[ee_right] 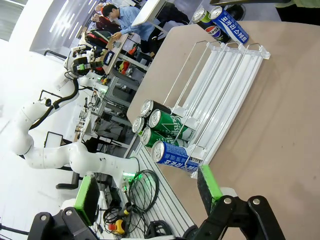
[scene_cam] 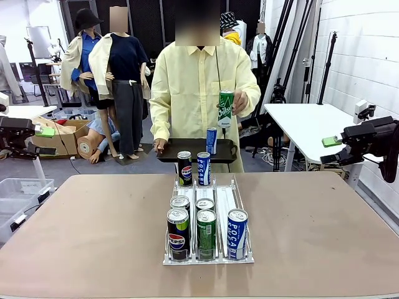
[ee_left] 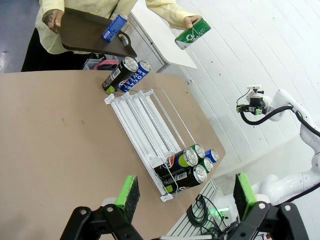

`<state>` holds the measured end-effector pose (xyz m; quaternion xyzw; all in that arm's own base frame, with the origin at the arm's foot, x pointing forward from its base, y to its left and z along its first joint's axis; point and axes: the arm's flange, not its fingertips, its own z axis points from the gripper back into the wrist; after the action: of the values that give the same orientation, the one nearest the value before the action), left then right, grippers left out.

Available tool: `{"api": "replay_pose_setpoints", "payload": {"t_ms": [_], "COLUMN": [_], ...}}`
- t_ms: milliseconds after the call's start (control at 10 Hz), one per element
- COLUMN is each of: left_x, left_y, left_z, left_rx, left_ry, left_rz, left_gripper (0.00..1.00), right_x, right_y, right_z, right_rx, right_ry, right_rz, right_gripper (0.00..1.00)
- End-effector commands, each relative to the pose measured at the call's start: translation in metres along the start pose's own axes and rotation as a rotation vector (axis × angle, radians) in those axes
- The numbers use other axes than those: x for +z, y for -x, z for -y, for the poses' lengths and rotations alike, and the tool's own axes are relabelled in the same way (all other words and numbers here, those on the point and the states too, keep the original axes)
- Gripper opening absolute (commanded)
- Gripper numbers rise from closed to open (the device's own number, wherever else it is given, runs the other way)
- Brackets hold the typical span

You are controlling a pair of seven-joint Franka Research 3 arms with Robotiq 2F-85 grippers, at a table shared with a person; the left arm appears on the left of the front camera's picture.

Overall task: Retrieve and hand over the desired beverage to the person.
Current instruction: Pick up another can of the same type that the person held from the Automatic Can Dispenser.

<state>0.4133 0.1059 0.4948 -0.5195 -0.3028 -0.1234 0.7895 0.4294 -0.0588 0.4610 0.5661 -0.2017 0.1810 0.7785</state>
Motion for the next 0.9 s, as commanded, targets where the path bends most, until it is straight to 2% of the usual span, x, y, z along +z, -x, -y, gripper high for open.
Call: {"api": "replay_pose_setpoints", "payload": {"t_ms": [0,800], "left_x": [0.0016,0.0016], "left_y": [-0.0002,-0.0002], "left_z": [0.0019,0.0019], "left_rx": [0.001,0.001], "left_ry": [0.015,0.015], "left_rz": [0.008,0.008], "left_gripper": [1.00,1.00], "right_x": [-0.0006,0.0021], "right_y": [0.0002,-0.0033], "right_z": [0.0004,-0.0028], "right_rx": [0.001,0.006], "right_ry": [-0.001,-0.002], "right_rz": [-0.003,0.001], "right_gripper": [1.00,1.00]}}
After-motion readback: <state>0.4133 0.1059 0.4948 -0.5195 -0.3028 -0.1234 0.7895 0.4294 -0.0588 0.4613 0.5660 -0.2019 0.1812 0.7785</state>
